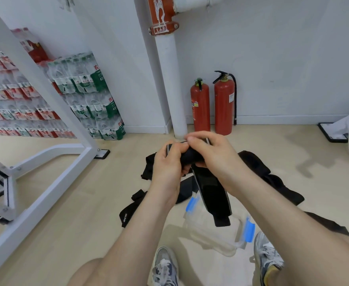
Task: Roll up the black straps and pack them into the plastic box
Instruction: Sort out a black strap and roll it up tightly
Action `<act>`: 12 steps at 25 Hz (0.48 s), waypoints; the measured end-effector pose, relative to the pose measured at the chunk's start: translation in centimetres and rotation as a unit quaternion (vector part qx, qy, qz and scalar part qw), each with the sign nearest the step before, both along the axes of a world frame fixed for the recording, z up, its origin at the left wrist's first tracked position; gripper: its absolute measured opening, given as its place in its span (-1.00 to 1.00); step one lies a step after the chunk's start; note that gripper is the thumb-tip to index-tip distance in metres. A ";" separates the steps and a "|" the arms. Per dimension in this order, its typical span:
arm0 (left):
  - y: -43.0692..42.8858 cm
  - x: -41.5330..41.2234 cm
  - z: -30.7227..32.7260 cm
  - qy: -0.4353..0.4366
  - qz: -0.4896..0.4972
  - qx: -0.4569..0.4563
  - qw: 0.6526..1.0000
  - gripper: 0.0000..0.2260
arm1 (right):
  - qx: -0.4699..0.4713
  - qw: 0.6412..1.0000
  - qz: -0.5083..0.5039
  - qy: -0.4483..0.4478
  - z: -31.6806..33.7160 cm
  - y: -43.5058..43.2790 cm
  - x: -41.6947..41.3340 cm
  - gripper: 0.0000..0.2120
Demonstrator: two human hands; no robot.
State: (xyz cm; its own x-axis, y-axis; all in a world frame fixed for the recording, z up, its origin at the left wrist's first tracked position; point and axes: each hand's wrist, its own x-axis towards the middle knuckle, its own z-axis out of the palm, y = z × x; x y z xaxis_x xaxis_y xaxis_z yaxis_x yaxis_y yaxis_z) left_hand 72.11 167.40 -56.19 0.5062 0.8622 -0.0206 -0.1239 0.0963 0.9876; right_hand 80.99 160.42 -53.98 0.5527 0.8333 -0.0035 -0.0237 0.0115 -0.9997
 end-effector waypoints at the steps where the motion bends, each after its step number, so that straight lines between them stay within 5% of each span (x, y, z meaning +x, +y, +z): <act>1: -0.2 0.1 -0.2 -0.010 -0.001 -0.010 1.000 -0.73 | -0.004 1.000 -0.018 -0.019 -0.2 0.2 -0.1 -0.86; 3: -0.6 0.4 -0.6 -0.028 -0.007 -0.024 0.999 -0.91 | -0.016 0.998 -0.042 -0.051 -0.7 0.5 -0.4 -0.90; 12: -2.4 1.0 -0.6 -0.041 0.074 -0.084 0.993 -0.79 | -0.031 0.978 -0.096 -0.181 -1.4 0.9 -1.2 -0.86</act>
